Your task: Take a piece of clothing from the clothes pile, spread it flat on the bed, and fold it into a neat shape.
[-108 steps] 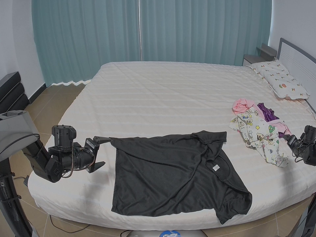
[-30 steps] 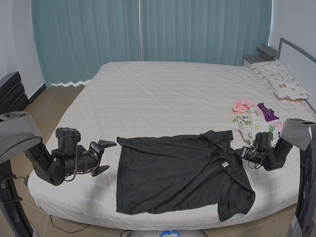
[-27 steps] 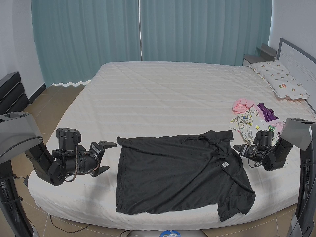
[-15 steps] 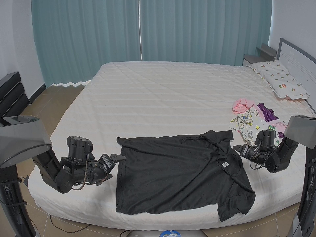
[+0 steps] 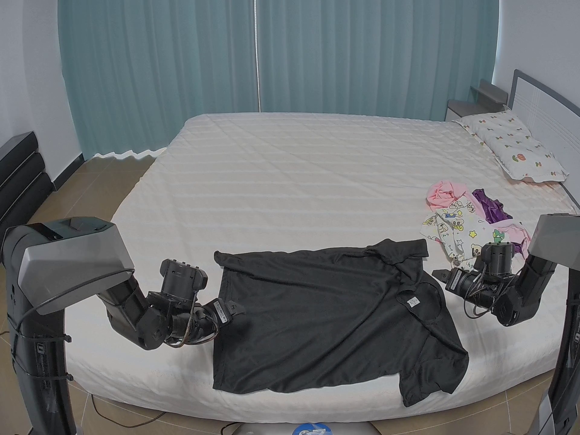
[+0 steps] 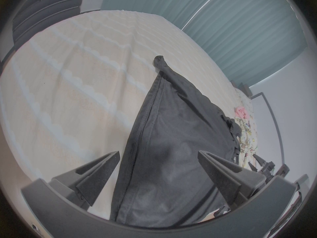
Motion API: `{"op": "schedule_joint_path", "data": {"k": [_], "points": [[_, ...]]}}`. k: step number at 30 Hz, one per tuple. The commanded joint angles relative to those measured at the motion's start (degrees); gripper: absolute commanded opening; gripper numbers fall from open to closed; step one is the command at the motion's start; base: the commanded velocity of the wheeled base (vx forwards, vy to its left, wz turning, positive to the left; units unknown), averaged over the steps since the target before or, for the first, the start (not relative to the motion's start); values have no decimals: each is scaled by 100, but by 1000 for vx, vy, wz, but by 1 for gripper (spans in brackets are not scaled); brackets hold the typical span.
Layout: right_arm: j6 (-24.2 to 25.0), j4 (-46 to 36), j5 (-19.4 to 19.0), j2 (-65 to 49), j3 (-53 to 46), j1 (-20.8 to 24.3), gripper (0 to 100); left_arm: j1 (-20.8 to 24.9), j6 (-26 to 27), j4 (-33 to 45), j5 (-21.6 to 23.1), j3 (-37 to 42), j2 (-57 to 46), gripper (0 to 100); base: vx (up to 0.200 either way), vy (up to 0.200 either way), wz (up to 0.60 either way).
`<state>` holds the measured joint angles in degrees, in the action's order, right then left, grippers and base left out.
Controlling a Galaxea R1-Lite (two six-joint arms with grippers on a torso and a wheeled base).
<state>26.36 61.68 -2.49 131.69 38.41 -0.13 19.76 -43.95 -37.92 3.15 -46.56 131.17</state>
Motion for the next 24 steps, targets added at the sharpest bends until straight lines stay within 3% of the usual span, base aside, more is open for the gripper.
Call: {"op": "schedule_joint_path", "data": {"k": [1, 11, 12, 24], "points": [[1, 28, -15, -30, -71, -13, 100, 45, 211, 101, -209, -451, 418, 100, 0, 0, 0], [10, 28, -15, -12, -27, -13, 100, 89, 747, 92, -596, -512, 664, 100, 0, 0, 0], [10, 28, -15, -12, -27, -13, 100, 89, 747, 92, -605, -512, 664, 0, 0, 0, 0], [194, 81, -15, 23, -36, -48, 100, 151, 844, 180, -631, -433, 638, 0, 0, 0, 0]]}}
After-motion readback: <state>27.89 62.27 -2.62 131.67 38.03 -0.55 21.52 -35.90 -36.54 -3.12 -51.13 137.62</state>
